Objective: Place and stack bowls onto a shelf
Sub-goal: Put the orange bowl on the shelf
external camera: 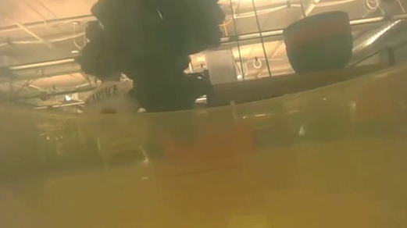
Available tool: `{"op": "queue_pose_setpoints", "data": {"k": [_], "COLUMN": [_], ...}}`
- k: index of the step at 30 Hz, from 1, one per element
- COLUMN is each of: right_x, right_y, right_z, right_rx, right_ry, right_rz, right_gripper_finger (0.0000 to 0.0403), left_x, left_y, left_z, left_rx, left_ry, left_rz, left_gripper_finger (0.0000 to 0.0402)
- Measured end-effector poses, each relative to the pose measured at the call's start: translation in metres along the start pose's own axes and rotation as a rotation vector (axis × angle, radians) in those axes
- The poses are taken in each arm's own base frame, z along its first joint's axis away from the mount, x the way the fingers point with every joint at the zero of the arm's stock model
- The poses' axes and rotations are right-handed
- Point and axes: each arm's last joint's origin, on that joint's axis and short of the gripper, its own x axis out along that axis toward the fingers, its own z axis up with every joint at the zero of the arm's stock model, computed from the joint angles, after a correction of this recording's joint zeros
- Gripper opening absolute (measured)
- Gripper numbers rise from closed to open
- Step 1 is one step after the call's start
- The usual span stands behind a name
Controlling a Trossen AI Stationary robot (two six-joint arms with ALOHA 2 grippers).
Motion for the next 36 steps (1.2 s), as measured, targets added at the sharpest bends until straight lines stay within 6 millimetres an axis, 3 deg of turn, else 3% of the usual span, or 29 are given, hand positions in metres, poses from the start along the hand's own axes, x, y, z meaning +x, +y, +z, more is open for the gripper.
{"op": "queue_pose_setpoints", "data": {"k": [6, 12, 18, 27, 32, 36], "right_x": [0.000, 0.000, 0.000, 0.000, 0.000, 0.000], "right_y": [0.000, 0.000, 0.000, 0.000, 0.000, 0.000], "right_z": [0.000, 0.000, 0.000, 0.000, 0.000, 0.000], "right_rx": [0.000, 0.000, 0.000, 0.002, 0.003, 0.003], "right_ry": [0.000, -0.001, -0.002, -0.002, -0.002, -0.002], "right_rz": [0.000, 0.000, -0.001, -0.001, -0.001, -0.001], "right_gripper_finger": [0.0141, 0.0141, 0.0141, 0.0141, 0.0141, 0.0141], "left_x": [-0.005, -0.034, -0.082, -0.174, -0.223, -0.245], "left_y": [0.004, 0.026, 0.041, 0.039, 0.054, 0.081], "left_z": [0.002, -0.002, -0.002, 0.018, 0.029, 0.029], "left_rx": [-0.056, -0.147, -0.320, -0.353, -0.372, -0.429], "left_ry": [-0.013, -0.053, -0.182, -0.371, -0.442, -0.461], "left_rz": [0.024, 0.104, 0.172, 0.433, 0.534, 0.586], "left_gripper_finger": [0.0006, 0.0004, 0.0004, 0.0003, 0.0003, 0.0003]}}
